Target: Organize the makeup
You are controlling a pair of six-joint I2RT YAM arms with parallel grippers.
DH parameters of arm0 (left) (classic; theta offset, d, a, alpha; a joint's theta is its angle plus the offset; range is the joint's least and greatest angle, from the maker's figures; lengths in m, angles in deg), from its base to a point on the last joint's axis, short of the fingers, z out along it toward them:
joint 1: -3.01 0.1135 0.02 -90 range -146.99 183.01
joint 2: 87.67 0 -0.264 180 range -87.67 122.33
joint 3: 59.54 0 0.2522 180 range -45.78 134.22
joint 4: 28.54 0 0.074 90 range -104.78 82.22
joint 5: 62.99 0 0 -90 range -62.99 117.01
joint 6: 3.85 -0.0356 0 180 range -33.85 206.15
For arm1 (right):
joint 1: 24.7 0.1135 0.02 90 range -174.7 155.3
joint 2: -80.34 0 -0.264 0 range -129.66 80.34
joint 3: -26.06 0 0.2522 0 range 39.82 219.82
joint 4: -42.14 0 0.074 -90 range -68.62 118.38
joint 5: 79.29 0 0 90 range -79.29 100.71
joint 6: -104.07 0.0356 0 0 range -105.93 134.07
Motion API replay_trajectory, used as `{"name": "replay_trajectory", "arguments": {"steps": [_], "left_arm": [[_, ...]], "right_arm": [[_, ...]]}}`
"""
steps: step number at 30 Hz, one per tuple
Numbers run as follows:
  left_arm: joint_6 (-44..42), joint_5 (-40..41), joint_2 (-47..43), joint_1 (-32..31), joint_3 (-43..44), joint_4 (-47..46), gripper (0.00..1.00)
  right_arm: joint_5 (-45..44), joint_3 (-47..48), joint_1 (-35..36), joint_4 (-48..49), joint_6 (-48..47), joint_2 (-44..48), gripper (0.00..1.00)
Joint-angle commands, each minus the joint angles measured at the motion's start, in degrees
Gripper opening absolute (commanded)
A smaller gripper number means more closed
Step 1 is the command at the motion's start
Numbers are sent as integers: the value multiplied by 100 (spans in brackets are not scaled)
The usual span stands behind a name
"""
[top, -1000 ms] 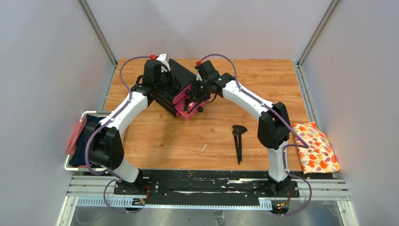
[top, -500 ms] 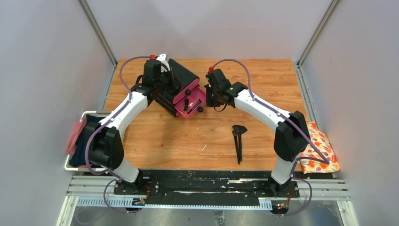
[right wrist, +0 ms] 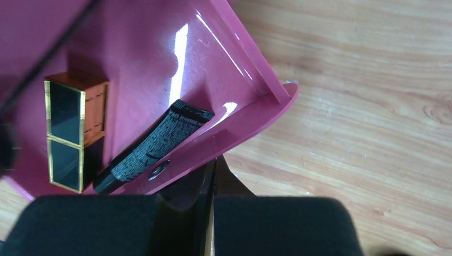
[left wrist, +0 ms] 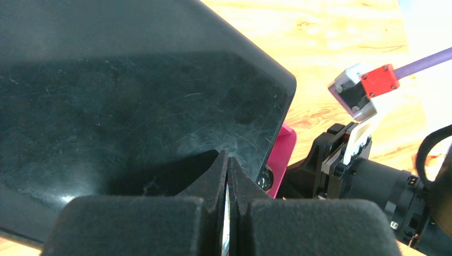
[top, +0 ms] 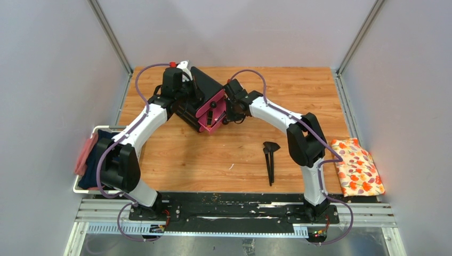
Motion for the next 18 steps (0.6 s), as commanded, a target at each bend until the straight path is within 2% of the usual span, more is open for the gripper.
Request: {"name": "replay_trajectory", "arguments": {"steps": [1,18], "left_arm": [[-123,118,179,48,-155,750,0],[-122,134,204,56,-253,705,0]], "right_arm": [[291,429,-51,277,-10,-112,0],[1531,835,-37,1628,652,-773,0]]}}
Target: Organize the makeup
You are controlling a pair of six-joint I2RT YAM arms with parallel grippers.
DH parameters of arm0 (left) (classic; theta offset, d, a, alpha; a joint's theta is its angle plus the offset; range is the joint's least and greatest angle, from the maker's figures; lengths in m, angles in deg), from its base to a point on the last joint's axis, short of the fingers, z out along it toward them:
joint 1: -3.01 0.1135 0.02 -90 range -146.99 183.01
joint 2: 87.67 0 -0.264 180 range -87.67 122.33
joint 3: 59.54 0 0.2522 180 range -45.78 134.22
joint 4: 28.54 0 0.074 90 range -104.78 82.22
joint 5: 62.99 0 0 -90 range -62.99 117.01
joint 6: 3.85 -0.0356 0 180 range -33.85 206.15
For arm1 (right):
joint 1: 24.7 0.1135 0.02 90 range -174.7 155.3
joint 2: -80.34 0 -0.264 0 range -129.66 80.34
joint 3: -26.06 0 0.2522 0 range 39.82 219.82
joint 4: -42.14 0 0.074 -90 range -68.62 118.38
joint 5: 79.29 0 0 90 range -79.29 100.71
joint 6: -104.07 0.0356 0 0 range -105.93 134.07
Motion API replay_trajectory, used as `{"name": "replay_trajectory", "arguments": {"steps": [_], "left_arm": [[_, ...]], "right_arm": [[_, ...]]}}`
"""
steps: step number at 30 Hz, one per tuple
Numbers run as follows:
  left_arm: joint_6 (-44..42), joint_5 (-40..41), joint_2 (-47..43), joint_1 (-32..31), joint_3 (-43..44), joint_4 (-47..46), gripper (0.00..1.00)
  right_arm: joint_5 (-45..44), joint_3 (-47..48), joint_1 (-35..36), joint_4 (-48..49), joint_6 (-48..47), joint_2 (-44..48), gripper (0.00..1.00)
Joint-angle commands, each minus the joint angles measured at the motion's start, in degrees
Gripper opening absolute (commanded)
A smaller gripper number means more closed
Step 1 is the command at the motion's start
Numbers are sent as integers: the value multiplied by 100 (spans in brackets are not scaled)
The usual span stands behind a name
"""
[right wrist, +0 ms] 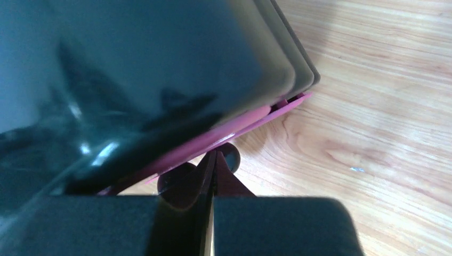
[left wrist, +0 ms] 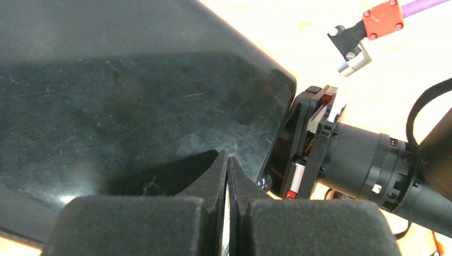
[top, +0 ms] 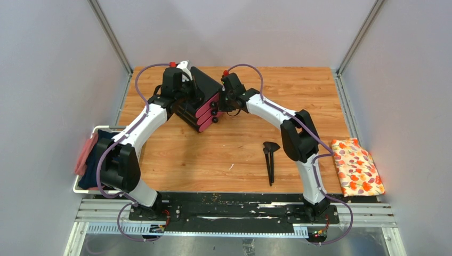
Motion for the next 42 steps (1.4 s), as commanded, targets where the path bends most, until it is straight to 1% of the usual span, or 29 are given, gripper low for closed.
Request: {"name": "replay_trajectory", "arguments": {"steps": [1,6,8,12,14,17,20,24,27,30,42], "left_arm": [[-125,131,203,50,-262,705,0],[-124,140,213,47,-293,692,0],[-125,145,213,52,-295,693,0],[-125,140,211,52,-280,692,0],[-108,134,215,52,-282,671,0],[-85,97,245,52,-275,648,0],[-89,90,250,52,-285,650,0],[-124,121,241,52,-295,679,0],[-142,143,238,52,-286,686,0],[-142,135,253,52,-282,692,0],[-130,105,280,52,-270,674,0]], "right_arm": [[738,120,63,536,389,-220,0],[901,-316,55,1232,589,-55,0],[872,-496,61,1364,644,46,0],[818,-1014,32,1419,785,324,14],[933,-1366,19,1638,905,441,23],[1207,-1920,16,2116,1121,539,31],[1364,-2275,-1,2616,1287,528,38],[1757,-2500,-101,3430,1640,319,43],[2077,-2749,-163,4327,2057,150,45],[2143,-3041,-219,5068,2415,48,45],[2138,-2934,-375,5144,2615,-357,45]]}}
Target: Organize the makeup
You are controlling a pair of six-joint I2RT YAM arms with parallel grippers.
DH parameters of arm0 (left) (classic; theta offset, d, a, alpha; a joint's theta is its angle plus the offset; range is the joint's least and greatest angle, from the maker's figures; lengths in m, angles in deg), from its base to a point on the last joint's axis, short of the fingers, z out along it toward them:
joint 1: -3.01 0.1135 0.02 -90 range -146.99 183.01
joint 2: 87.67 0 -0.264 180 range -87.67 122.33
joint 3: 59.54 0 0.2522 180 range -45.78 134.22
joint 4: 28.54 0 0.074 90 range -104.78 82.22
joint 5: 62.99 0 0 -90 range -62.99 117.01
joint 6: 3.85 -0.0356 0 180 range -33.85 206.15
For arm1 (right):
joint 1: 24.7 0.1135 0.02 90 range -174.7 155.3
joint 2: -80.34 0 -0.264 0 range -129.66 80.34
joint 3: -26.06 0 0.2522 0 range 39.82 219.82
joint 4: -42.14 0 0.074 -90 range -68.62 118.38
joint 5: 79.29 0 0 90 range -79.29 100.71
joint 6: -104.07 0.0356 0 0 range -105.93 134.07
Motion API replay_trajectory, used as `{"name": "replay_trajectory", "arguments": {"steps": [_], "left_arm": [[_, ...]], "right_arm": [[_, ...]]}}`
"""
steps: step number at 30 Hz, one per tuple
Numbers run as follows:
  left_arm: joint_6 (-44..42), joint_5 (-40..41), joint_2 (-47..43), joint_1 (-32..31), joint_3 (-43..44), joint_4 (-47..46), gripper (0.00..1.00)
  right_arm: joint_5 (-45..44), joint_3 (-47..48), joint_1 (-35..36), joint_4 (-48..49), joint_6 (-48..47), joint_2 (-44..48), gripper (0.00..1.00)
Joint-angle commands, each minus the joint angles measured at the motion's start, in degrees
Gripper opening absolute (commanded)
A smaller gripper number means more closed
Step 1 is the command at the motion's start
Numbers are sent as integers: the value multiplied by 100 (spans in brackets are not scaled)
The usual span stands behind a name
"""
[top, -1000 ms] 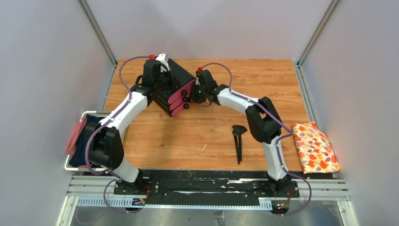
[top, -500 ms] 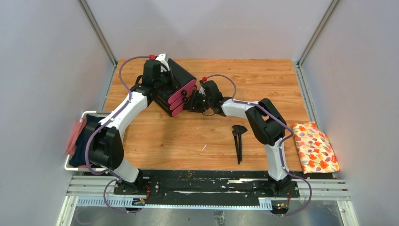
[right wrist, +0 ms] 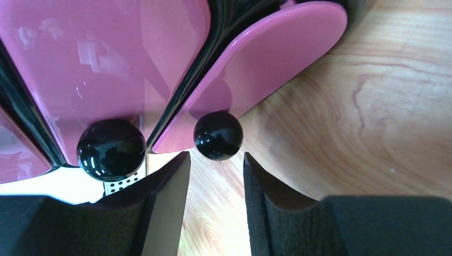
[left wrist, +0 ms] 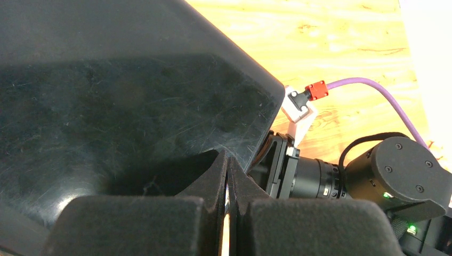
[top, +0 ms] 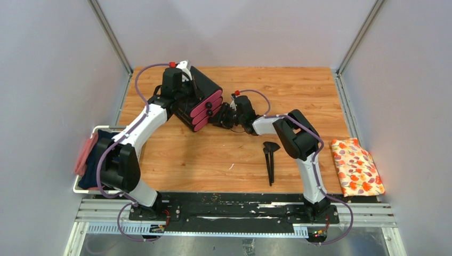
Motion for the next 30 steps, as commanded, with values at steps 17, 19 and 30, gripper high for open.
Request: {"name": "replay_trajectory", "arguments": {"steps": [17,19,30], "left_arm": [[-149,91,316,45,-339,716,0],[-149,89,324,45,-344,701,0],[-118,29,320,45,-343,674,0]], "right_arm": [[79,647,-126,507,171,-571,31],[69,680,-126,386,90,-541,17],[-124,-684,-141,595,3,329,0]]}}
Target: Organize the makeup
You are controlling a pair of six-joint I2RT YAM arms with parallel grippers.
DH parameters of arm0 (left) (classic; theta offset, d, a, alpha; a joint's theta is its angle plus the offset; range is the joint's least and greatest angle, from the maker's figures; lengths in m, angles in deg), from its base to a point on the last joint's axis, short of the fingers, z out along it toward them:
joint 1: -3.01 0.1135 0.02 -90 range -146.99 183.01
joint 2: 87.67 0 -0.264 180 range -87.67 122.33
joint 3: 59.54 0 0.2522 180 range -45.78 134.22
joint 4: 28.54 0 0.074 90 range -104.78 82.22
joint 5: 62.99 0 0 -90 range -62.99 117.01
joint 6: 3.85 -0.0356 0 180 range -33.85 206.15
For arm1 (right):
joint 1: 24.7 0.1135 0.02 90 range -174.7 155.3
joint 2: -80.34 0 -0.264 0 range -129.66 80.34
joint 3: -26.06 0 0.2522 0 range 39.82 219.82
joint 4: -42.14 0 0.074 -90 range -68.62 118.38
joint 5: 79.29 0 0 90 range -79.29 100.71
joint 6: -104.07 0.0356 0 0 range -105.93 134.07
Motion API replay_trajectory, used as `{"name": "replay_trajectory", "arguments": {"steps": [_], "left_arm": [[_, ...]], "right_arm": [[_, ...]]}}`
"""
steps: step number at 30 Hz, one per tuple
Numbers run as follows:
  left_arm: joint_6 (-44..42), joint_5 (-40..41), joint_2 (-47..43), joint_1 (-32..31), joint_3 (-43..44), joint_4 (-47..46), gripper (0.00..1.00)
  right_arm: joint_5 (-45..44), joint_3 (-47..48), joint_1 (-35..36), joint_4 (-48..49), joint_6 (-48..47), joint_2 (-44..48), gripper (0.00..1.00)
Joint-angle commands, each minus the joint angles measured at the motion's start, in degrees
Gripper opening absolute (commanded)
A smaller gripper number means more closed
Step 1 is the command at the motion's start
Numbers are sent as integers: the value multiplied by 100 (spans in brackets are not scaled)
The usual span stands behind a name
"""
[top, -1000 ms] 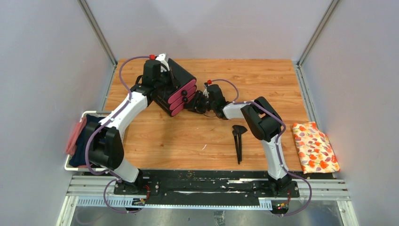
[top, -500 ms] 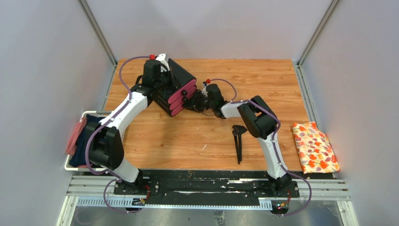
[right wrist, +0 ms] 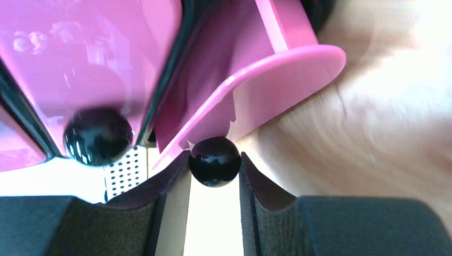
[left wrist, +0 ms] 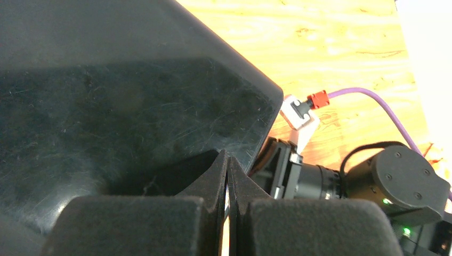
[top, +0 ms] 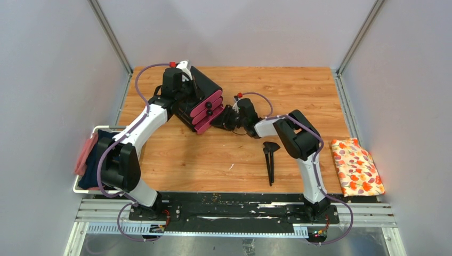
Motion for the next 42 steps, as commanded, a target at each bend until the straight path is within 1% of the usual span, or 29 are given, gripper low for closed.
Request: {"name": "replay_trajectory", "arguments": {"steps": [1,7,15,18,20,22,23,24,26,28,30,33,34,37,39,40,42], "left_arm": [[-99,30,286,45,-296,831,0],[-81,10,255,45,-282,846,0],[-84,23,224,45,-261,874,0],[-72,-1,224,45,-259,873,0],[-59,-6,224,45,-253,864,0],[-54,-6,223,45,-252,870,0],[-61,-2,217,45,-252,875,0],[-70,4,201,45,-252,885,0],[-93,50,174,45,-265,906,0],[-92,57,163,45,-269,906,0],[-75,22,174,45,-263,890,0],[-51,-30,205,45,-269,871,0],[-46,-42,214,45,-270,875,0],[-37,-55,212,45,-278,854,0],[-37,-54,203,45,-278,853,0],[-45,-44,192,45,-278,861,0],[-62,-5,167,45,-278,875,0]], "right_arm": [[-190,-690,-83,80,-162,607,0],[-138,-1178,-100,16,-244,1056,0],[-298,-1770,-107,-185,-418,1645,0],[-232,-1796,-105,-339,-505,1696,0],[-113,-1618,-105,-612,-599,1619,1],[-39,-1407,-80,-971,-717,1541,10],[-80,-1333,-68,-1136,-822,1549,16],[-127,-1260,-36,-1318,-943,1574,24],[-310,-1127,14,-1753,-1181,1691,32],[-528,-1066,38,-2038,-1352,1838,37],[-671,-1035,51,-2325,-1521,1997,44],[-811,-1001,46,-2651,-1704,2199,50],[-839,-1000,49,-2757,-1747,2263,57],[-821,-996,58,-2974,-1878,2396,58],[-1002,-1018,78,-3229,-1966,2572,58],[-1218,-981,97,-3508,-2057,2685,58],[-1758,-804,157,-4425,-2289,2937,55]]}}
